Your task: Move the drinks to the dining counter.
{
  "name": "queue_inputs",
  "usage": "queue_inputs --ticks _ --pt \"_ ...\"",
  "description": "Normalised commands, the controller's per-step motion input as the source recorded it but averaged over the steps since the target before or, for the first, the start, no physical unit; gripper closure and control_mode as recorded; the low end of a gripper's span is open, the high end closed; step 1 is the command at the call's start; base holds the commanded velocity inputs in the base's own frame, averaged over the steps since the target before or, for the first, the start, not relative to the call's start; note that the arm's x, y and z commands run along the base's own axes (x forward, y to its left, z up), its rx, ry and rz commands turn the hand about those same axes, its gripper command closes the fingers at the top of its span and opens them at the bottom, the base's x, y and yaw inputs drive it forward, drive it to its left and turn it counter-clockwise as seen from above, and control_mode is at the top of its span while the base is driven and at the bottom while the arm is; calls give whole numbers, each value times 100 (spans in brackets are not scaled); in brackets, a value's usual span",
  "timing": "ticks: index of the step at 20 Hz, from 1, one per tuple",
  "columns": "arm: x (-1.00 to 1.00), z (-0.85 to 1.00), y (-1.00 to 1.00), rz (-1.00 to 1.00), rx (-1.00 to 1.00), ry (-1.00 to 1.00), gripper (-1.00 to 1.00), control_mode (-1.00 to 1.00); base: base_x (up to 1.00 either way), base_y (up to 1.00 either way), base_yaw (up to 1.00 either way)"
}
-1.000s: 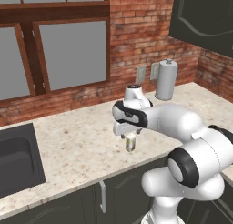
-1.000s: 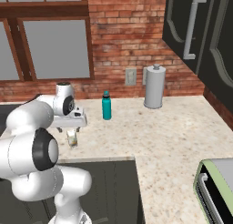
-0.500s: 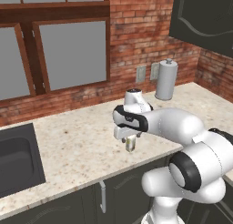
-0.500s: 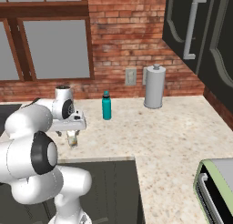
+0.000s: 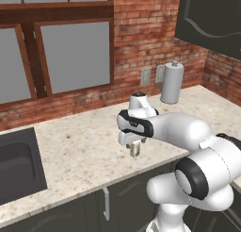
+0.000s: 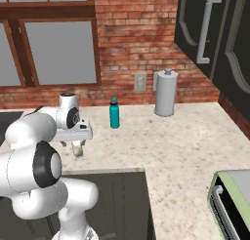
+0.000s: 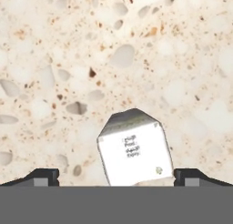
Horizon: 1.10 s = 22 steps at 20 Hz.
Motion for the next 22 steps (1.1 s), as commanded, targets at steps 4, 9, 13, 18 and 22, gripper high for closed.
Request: queue_inputs --ticks 4,9,13,18,22 --pt "10 0 0 0 0 0 -100 -100 0 0 0" --pt "23 -3 -1 0 0 0 -100 -100 0 0 0" --pt "16 -3 -1 0 0 0 -100 -100 0 0 0" --pt "-1 0 0 0 0 0 -100 -100 0 0 0" --pt "-7 -1 0 0 0 0 -100 -100 0 0 0"
